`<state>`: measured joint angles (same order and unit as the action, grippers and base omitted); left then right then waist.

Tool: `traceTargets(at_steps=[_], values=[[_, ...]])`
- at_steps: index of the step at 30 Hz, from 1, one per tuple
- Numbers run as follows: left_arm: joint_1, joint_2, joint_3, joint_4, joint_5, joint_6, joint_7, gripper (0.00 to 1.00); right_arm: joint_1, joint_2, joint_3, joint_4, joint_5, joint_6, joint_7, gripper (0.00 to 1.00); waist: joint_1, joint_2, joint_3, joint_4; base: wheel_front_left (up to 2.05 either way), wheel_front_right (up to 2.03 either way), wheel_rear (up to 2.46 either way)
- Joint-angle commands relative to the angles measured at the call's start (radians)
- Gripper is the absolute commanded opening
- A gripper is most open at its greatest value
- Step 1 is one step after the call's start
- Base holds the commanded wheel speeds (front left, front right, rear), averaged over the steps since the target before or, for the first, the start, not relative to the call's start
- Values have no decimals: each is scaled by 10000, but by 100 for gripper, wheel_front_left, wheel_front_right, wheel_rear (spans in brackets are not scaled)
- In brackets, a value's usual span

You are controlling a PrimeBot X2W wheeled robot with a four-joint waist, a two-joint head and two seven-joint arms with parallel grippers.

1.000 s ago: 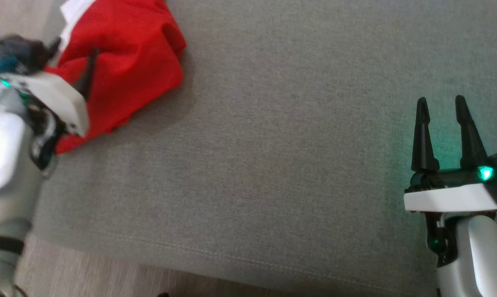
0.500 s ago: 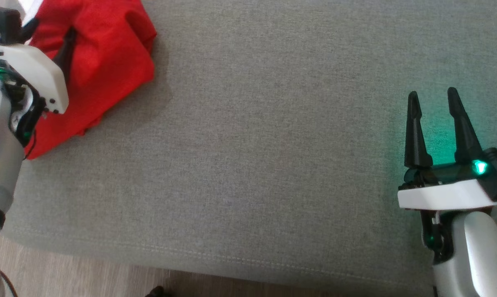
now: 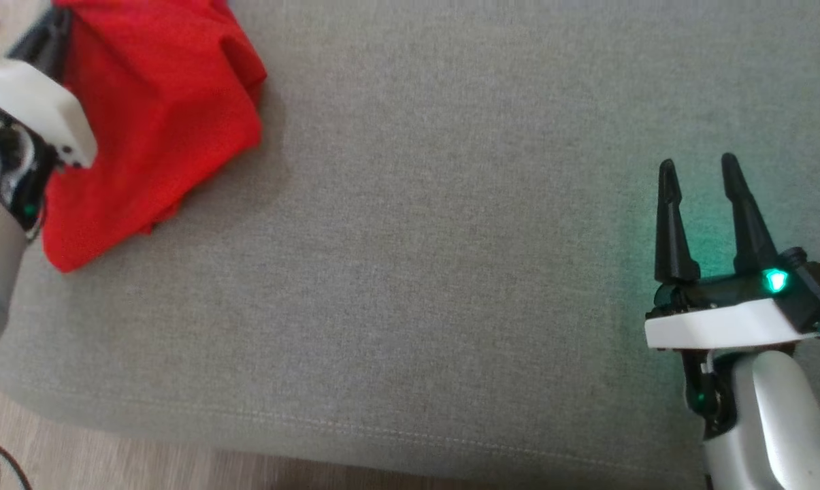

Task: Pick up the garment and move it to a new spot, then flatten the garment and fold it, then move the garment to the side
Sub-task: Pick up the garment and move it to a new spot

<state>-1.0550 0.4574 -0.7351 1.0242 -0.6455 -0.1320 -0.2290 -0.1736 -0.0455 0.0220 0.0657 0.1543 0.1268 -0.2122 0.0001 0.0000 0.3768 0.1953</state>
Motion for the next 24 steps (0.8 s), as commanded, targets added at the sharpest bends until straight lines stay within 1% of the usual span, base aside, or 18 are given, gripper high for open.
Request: traceTargets(at_steps=[1,6,10,14,18,21,22,24], values=[[-585,680,278,-140,-40,14,-150,0,42,-47,280,-209,93,39,-117,100,-1,0,-296,32,0,0,0],[-734,772,558,-500,55,76,-311,0,173,-47,399,152,404,39,-274,100,-1,0,-970,56,0,0,0],[-698,938,1102,-1739,379,475,-322,0,255,-47,481,421,681,39,-385,100,-1,0,-1542,18,0,0,0],[-254,906,1405,-2991,640,805,-324,0,342,-47,610,653,962,39,-452,100,-1,0,-2020,-102,0,0,0],[43,828,1363,-3929,744,1011,-303,0,391,-47,733,748,1130,39,-481,100,-1,0,-2291,-322,0,0,0],[35,695,1271,-4646,781,1254,-34,0,395,-47,732,727,1126,39,-489,100,-1,0,-2359,-555,0,0,0],[35,695,1271,-4646,781,1254,-34,0,395,-47,732,727,1126,39,-489,100,-1,0,-2359,-555,0,0,0],[13,544,1168,-5133,795,1407,247,0,384,-47,692,664,1135,39,-491,100,-1,0,-2393,-741,0,0,0]])
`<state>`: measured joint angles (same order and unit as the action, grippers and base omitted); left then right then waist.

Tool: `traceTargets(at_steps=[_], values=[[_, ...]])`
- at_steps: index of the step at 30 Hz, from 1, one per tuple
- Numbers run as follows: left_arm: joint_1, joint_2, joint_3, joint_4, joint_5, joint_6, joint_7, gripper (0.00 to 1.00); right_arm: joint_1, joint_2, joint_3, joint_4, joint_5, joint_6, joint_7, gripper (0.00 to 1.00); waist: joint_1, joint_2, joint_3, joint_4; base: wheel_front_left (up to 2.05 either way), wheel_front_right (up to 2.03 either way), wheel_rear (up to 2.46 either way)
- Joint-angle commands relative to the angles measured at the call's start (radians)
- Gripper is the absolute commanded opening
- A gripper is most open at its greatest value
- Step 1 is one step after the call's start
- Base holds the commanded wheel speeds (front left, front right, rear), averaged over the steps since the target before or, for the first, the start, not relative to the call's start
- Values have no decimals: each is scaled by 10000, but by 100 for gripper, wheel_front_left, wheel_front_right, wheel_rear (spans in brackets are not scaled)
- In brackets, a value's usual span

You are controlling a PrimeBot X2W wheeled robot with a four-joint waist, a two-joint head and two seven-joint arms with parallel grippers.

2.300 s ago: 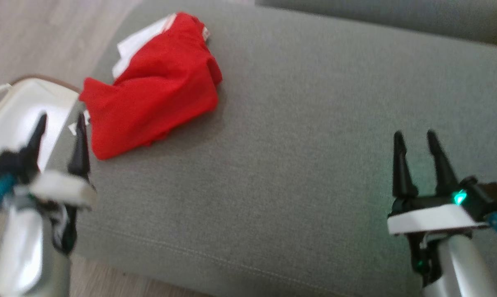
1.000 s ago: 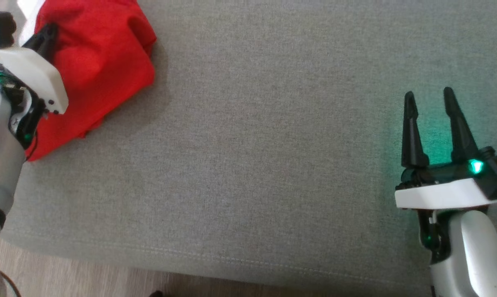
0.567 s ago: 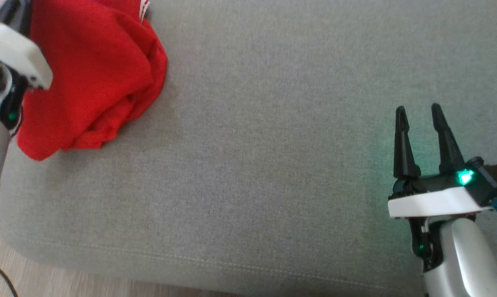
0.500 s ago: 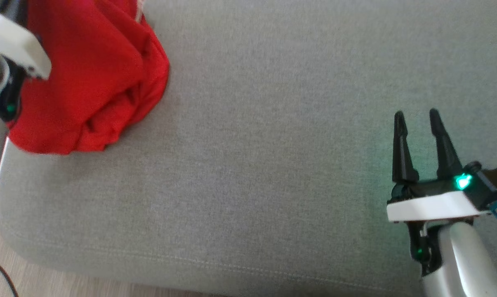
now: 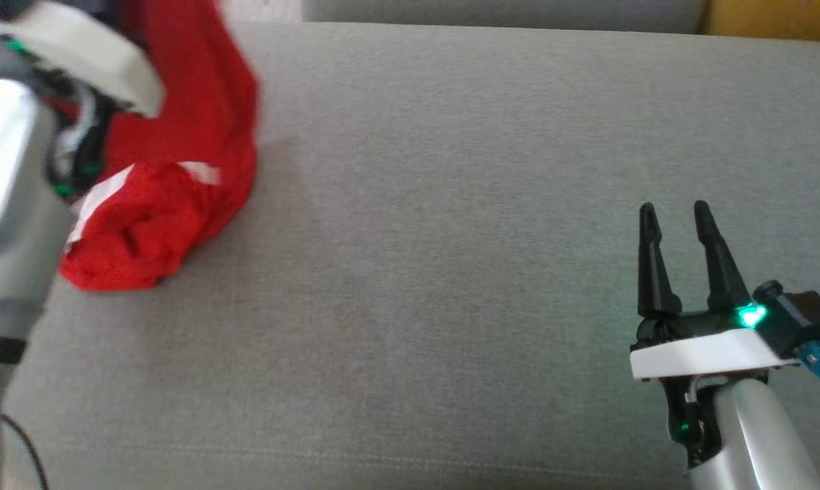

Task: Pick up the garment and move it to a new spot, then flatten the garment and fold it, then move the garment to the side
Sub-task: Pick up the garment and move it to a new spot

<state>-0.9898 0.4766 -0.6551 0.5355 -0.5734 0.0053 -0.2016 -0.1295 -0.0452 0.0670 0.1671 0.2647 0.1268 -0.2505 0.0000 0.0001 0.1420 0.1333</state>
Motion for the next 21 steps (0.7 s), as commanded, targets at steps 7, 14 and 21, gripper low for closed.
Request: traceTargets(at_steps=[7,14,21], values=[[-567,-686,-328,-1631,130,527,979,0,-303,-50,376,-777,383,39,-111,100,0,-1,80,-1159,0,0,0],[-512,-1791,-931,-1000,82,671,1356,0,-773,-50,642,-1093,693,39,-111,100,0,-1,456,-2546,0,0,0],[-390,-3019,-1479,318,39,552,1096,0,-981,-50,813,-1243,1109,39,-112,100,0,-1,681,-3723,0,0,0]])
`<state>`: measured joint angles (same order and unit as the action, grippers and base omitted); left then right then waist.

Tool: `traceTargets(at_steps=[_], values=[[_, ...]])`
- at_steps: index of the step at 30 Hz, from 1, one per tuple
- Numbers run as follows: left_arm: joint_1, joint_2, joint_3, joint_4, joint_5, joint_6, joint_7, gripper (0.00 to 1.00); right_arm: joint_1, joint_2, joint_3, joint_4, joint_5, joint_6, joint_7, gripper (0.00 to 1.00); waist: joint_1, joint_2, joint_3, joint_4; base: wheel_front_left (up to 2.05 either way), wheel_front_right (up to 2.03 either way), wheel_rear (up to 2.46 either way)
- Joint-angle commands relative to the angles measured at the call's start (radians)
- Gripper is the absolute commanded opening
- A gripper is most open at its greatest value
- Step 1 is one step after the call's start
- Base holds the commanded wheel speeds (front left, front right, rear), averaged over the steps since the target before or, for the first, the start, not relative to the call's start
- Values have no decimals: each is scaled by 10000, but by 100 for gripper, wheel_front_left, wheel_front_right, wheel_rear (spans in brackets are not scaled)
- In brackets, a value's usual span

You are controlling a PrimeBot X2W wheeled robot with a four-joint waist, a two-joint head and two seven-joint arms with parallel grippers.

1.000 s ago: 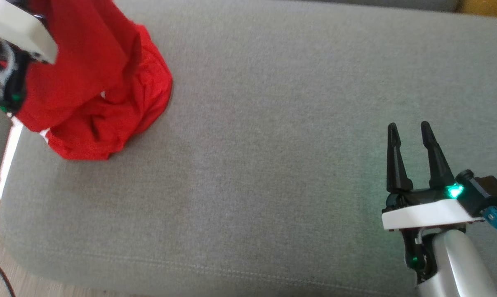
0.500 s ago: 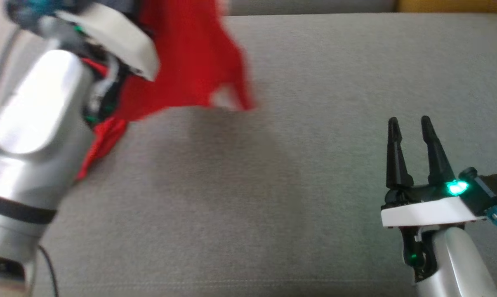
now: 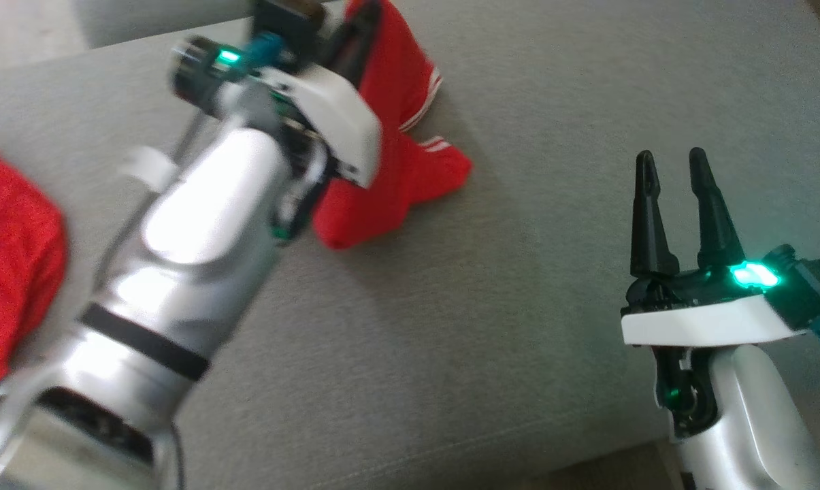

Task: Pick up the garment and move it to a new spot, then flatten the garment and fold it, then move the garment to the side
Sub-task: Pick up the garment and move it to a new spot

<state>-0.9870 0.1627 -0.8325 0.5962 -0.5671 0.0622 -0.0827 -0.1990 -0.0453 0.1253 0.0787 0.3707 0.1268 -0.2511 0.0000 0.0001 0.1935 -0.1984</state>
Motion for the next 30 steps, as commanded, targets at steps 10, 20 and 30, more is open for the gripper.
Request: traceTargets(at_steps=[10,20,30], values=[[-243,-873,-268,845,-178,-433,-857,100,-167,-49,-42,-349,88,39,-106,100,0,-1,45,-481,0,0,0],[16,30,390,947,-171,-188,-1667,100,140,-49,-435,-163,-373,39,-106,100,0,-1,-533,868,0,0,0],[2630,1441,1170,-689,94,255,-1786,100,660,-49,-821,113,-985,39,-106,100,0,-1,-1213,2323,0,0,0]])
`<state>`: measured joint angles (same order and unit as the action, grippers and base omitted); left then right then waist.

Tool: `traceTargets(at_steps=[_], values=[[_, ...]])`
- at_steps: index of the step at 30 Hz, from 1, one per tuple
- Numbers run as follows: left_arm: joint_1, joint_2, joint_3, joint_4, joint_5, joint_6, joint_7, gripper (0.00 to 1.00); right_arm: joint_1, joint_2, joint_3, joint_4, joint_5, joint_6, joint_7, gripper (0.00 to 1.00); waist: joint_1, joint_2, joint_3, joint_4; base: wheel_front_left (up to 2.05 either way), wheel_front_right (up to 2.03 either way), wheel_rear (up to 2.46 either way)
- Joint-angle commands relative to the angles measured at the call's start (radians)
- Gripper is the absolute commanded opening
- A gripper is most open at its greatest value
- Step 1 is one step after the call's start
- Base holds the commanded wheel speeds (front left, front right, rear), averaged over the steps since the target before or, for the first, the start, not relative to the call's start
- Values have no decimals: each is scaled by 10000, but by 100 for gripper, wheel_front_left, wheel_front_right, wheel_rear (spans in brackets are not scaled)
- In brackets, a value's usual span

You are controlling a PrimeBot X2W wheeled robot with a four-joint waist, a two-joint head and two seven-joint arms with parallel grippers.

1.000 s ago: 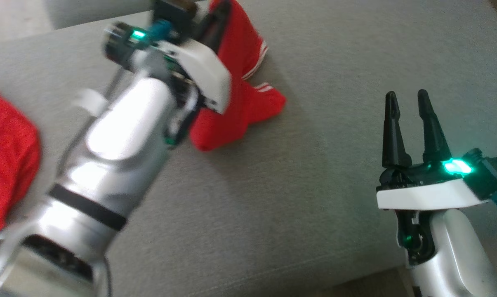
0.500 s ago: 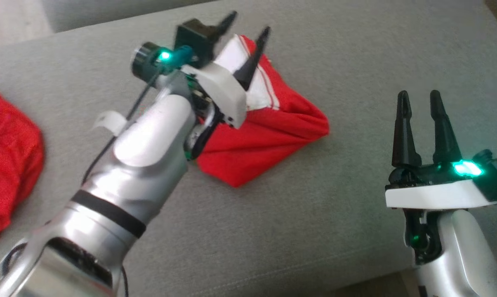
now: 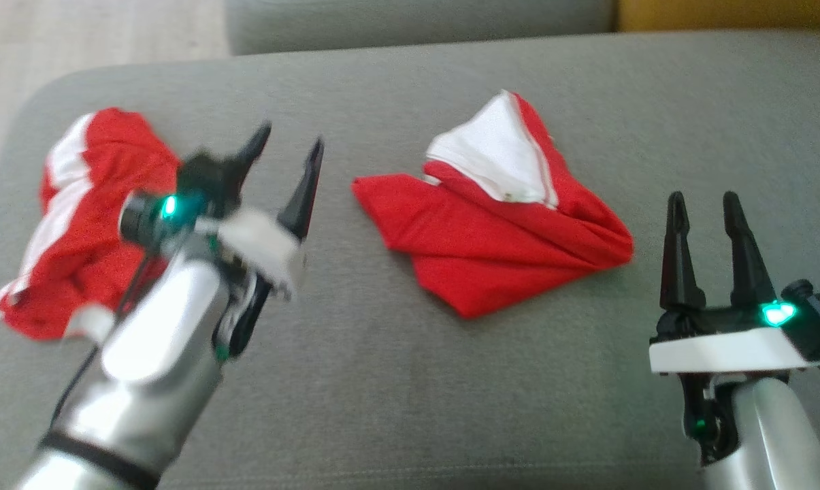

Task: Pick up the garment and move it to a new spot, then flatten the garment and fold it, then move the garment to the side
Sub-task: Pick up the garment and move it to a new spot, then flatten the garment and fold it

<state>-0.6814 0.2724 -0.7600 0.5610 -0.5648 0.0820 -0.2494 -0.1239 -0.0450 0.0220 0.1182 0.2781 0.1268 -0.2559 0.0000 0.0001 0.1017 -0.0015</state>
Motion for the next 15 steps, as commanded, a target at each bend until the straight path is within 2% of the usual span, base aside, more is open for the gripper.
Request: traceTargets(at_steps=[1,8,11,15], values=[[-49,440,554,-588,127,131,-120,100,-30,-52,171,-254,-98,39,-59,100,0,-1,-369,460,0,0,0],[2245,643,1386,-2259,678,515,-122,100,360,-52,78,-118,-284,39,-59,100,0,-1,-776,839,0,0,0],[3039,494,1856,-2835,999,688,-122,100,475,-52,139,-61,-296,39,-59,100,0,-1,-885,828,0,0,0],[3796,171,2465,-3396,1389,693,-123,100,562,-52,232,-15,-305,39,-59,100,0,-1,-957,757,0,0,0]])
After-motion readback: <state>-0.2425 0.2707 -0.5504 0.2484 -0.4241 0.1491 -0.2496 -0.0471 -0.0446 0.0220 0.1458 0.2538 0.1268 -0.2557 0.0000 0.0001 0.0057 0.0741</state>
